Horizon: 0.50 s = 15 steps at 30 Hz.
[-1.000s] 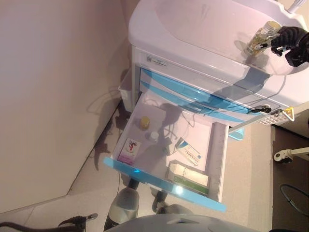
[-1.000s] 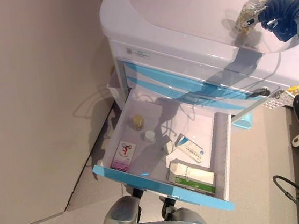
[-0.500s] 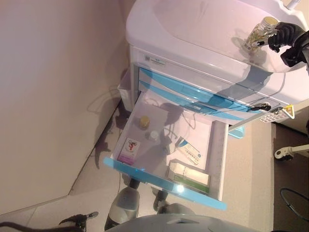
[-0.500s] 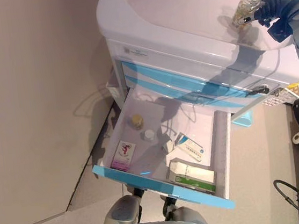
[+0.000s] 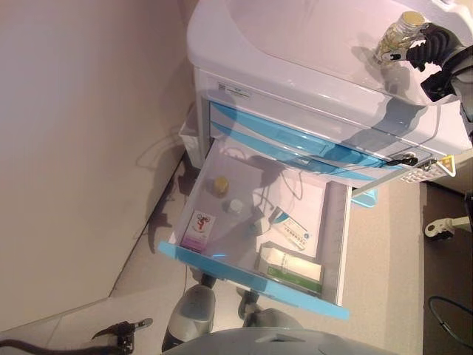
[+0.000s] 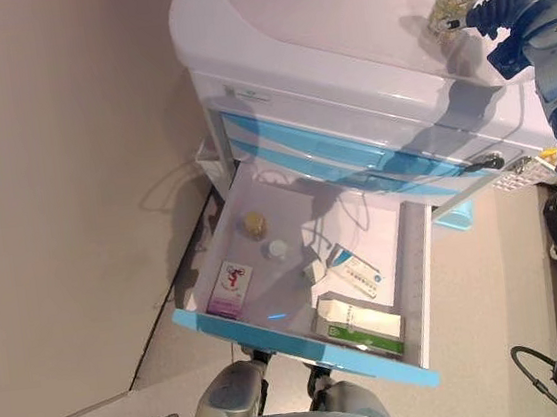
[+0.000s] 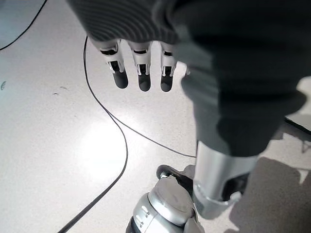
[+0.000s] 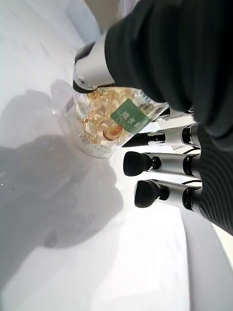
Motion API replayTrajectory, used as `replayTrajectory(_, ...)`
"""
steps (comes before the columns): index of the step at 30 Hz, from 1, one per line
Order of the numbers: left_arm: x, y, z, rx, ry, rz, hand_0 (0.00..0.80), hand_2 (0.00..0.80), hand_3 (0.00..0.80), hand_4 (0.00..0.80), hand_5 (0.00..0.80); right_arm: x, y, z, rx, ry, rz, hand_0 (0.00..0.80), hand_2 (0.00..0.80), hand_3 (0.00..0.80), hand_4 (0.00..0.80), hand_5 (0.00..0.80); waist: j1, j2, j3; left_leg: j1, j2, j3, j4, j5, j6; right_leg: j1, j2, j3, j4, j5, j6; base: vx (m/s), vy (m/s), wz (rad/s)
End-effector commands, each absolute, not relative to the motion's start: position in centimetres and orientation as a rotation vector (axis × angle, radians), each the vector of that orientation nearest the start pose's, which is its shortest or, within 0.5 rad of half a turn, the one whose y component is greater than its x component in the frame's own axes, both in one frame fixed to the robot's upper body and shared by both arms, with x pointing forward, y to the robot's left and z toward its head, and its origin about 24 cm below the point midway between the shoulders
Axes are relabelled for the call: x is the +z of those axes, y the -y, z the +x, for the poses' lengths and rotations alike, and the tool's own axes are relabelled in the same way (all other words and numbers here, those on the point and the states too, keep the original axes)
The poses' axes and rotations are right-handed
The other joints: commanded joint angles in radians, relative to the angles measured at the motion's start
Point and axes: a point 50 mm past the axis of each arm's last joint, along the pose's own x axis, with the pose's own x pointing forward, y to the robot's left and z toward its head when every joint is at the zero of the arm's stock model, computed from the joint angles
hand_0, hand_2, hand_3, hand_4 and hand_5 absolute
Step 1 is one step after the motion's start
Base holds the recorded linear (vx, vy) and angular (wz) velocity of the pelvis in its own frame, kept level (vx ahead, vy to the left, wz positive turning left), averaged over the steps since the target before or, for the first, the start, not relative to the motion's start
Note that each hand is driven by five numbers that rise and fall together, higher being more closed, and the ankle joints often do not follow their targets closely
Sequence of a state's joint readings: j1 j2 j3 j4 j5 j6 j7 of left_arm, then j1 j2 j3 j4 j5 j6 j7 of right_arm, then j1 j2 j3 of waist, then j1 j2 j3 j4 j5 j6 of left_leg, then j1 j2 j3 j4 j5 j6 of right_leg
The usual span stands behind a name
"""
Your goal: Open the drawer and pick up the medicine
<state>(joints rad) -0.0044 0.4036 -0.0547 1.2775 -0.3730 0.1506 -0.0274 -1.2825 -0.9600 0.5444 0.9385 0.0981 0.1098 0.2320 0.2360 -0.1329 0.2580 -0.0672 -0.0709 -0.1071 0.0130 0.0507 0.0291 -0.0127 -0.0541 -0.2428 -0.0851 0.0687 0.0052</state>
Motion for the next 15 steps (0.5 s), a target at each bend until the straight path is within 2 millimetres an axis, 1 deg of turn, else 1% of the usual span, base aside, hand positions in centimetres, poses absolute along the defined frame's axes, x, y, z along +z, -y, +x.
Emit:
replayTrajectory(1, -14.67, -30.5, 4.89, 0.445, -1.401, 0.025, 0.0, 0.0, 0.0, 0.0, 0.0, 28.61, 30.93, 38.1, -0.145, -0.073, -0.991, 0.442, 0.442, 0.442, 0.442, 0.442, 0.005, 0.021, -0.011, 0.001, 0.008, -0.024, -0.032, -0.027, -0.003, -0.015, -0.024, 0.026, 0.154, -0.074, 0.031, -0.014, 0.012, -0.03)
replayTrajectory(2, -14.67, -30.5, 4.86, 0.445, -1.403, 0.026, 0.0, 0.0, 0.0, 0.0, 0.0, 28.48, 31.01, 38.09, -0.143, -0.08, -0.992, 0.0, 0.0, 0.0, 0.0, 0.0, 0.004, 0.022, -0.013, 0.001, 0.008, -0.023, -0.033, -0.027, -0.003, -0.015, -0.025, 0.026, 0.154, -0.074, 0.031, 0.0, 0.0, 0.0)
replayTrajectory(4, -14.72, -30.4, 4.82, 0.447, -1.405, 0.025, 0.0, 0.0, 0.0, 0.0, 0.0, 28.23, 31.08, 38.09, -0.13, -0.093, -0.989, 0.0, 0.0, 0.0, 0.0, 0.0, 0.002, 0.026, -0.014, 0.004, 0.008, -0.022, -0.035, -0.026, -0.003, -0.014, -0.026, 0.026, 0.153, -0.074, 0.03, 0.0, 0.0, 0.0)
replayTrajectory(10, -14.8, -30.25, 4.68, 0.447, -1.412, 0.017, 0.0, 0.0, 0.0, 0.0, 0.0, 28.28, 31.27, 38.05, -0.136, -0.09, -0.987, 0.0, 0.0, 0.0, 0.0, 0.0, 0.0, 0.033, -0.018, 0.006, 0.008, -0.017, -0.037, -0.024, -0.006, -0.013, -0.028, 0.026, 0.15, -0.074, 0.03, 0.0, 0.0, 0.0)
replayTrajectory(15, -14.88, -30.1, 4.51, 0.442, -1.42, 0.017, 0.0, 0.0, 0.0, 0.0, 0.0, 28.53, 31.66, 37.92, -0.149, -0.097, -0.979, 0.0, 0.0, 0.0, 0.0, 0.0, 0.001, 0.03, -0.025, 0.01, 0.009, -0.012, -0.038, -0.026, -0.006, -0.008, -0.029, 0.022, 0.149, -0.075, 0.031, 0.0, 0.0, 0.0)
